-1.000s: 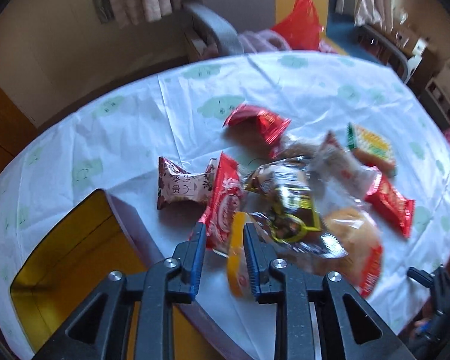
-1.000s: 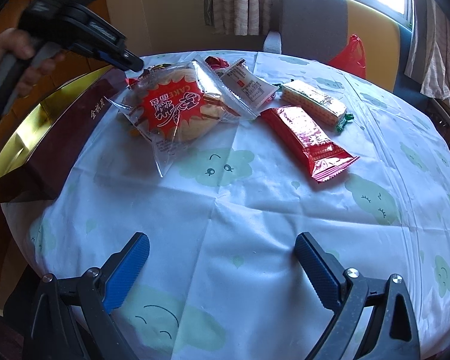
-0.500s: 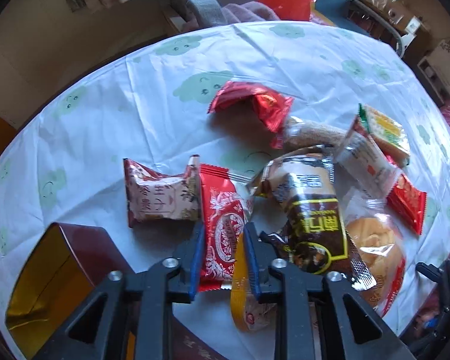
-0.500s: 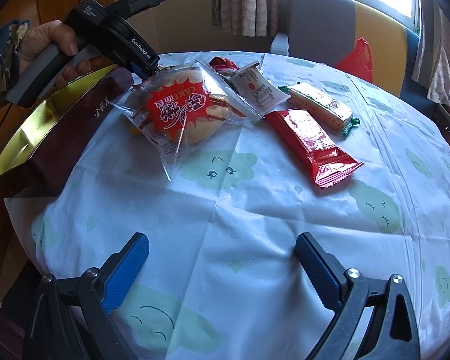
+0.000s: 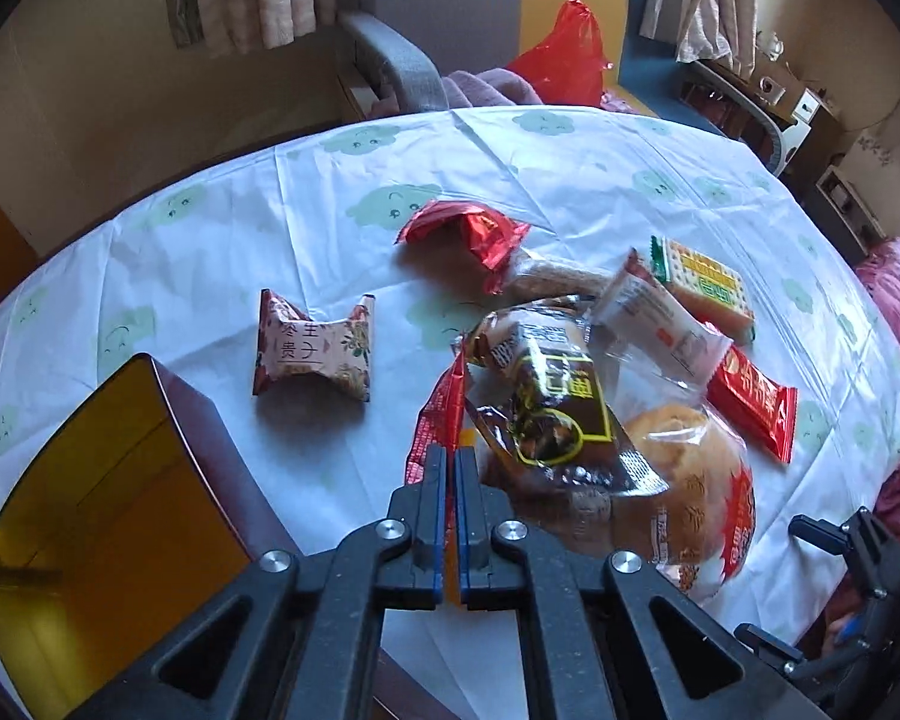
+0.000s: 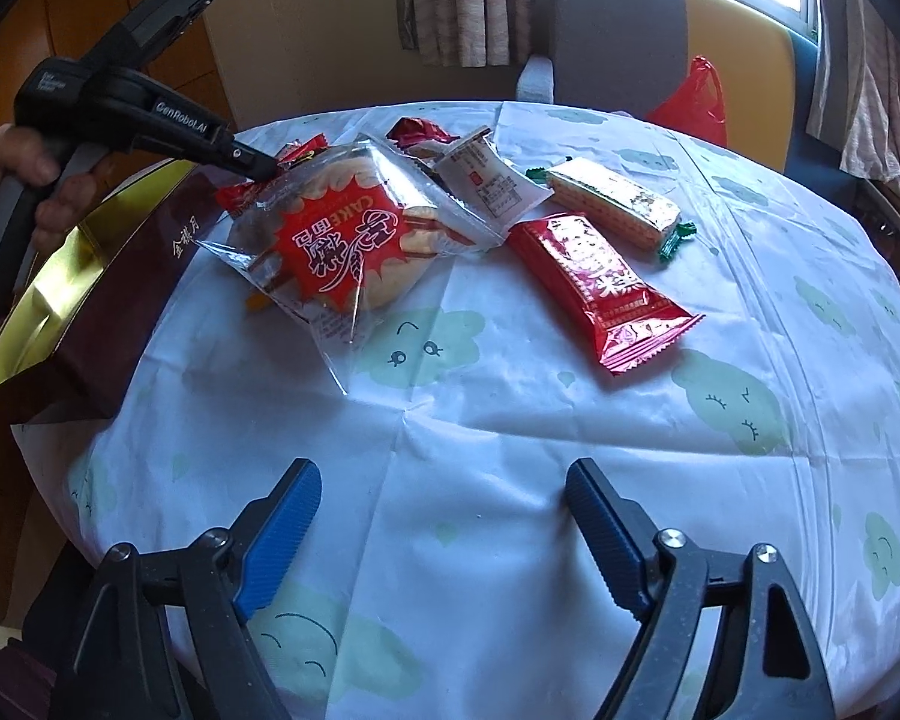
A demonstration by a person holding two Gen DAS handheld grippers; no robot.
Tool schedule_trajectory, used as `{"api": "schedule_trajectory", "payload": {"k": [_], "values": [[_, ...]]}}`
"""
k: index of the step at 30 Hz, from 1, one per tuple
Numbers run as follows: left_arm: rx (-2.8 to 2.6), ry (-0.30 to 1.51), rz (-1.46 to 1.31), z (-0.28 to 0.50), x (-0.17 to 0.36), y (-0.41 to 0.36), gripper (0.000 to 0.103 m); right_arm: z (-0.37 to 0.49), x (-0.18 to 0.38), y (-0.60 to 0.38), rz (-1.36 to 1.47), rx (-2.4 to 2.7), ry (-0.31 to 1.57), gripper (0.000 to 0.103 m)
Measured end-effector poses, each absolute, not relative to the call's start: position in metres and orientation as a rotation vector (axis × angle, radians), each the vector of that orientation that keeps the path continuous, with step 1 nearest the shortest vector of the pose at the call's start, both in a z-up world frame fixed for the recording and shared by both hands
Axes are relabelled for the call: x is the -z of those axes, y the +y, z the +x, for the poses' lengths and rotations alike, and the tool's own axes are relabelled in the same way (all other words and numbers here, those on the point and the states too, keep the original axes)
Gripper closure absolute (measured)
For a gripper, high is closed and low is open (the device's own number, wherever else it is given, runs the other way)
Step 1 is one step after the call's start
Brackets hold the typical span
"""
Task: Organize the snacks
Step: 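Drop the red packet into the tin with left gripper while right grasps cake bag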
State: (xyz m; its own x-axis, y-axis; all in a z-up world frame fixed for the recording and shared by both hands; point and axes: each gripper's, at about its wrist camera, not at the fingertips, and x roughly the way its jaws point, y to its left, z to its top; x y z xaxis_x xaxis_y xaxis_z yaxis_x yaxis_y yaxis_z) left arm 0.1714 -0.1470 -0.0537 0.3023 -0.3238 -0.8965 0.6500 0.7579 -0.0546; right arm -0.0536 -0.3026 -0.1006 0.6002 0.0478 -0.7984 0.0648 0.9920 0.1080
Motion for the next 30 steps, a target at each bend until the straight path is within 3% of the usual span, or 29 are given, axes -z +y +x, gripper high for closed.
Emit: {"api": "schedule_trajectory", "payload": {"k": [12,17,19,21,22,30], "values": [[0.683,0.962,0.209,0.147,0.0,-0.113,0.102,-0.06,0.09,-0.307,0.162,0.03,0.919,0.021],[0.687,0.932,0.129,0.135,-0.013,-0.097,0.102,-0.051,0.071,-0.32,0.311,-0.028,0.867,0.021],[0.691,0.918,0.086,0.13,-0.018,-0.089,0.102,-0.045,0.064,-0.33,0.462,-0.089,0.834,0.018],[0.684,0.899,0.051,0.124,-0.025,-0.079,0.102,-0.033,0.058,-0.338,0.582,-0.122,0.805,0.003],[0.682,0.891,0.037,0.121,-0.028,-0.074,0.102,-0.026,0.056,-0.34,0.623,-0.127,0.801,0.001],[0.605,0.846,-0.047,0.101,-0.038,-0.019,0.102,0.047,0.049,-0.321,0.627,-0.038,0.867,0.001]]}}
